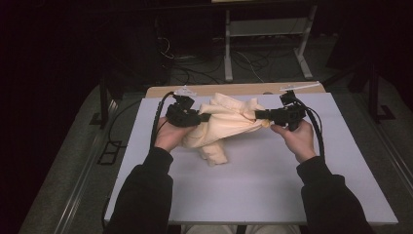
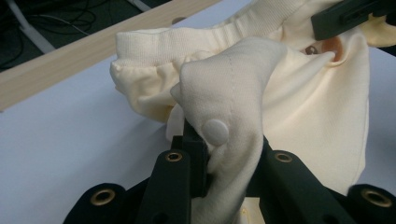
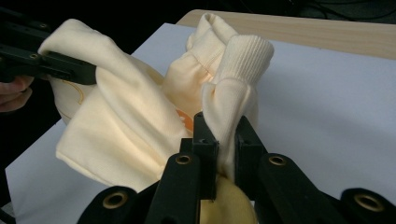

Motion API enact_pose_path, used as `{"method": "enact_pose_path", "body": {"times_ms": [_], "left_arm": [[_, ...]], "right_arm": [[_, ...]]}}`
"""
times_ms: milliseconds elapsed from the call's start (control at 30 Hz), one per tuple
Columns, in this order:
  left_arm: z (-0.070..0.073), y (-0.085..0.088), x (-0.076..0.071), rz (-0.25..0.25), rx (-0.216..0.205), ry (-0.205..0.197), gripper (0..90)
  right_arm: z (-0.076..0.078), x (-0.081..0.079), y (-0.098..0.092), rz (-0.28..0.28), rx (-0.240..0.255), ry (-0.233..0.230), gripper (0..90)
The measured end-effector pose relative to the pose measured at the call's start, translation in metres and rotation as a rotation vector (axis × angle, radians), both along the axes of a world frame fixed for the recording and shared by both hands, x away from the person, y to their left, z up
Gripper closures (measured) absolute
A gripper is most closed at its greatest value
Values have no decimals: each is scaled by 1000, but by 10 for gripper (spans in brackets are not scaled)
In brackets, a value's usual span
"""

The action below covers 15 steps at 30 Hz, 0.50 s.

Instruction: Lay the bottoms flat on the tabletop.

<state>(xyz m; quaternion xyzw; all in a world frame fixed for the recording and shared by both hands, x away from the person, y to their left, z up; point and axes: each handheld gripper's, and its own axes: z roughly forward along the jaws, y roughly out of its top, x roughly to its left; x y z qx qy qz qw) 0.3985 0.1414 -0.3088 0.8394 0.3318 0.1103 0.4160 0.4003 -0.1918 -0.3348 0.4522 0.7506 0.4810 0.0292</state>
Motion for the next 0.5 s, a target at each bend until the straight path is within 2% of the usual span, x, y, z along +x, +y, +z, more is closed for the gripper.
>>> {"method": "enact_pose_path", "body": {"times_ms": [167,267,367,500], "left_arm": [[20,7,-4,2,30,-40,761],[28,9,-8,3,26,-56,761],[27,8,-11,-12,35,-55,761],[16,0,-15,-46,33,-38,762]], "right_arm": [[4,4,8,9,23,2,815],[6,5,13,10,29,-3,815],[5,6,17,11,13,-7,815],[-2,7,16,2,-43,-1,816]]}}
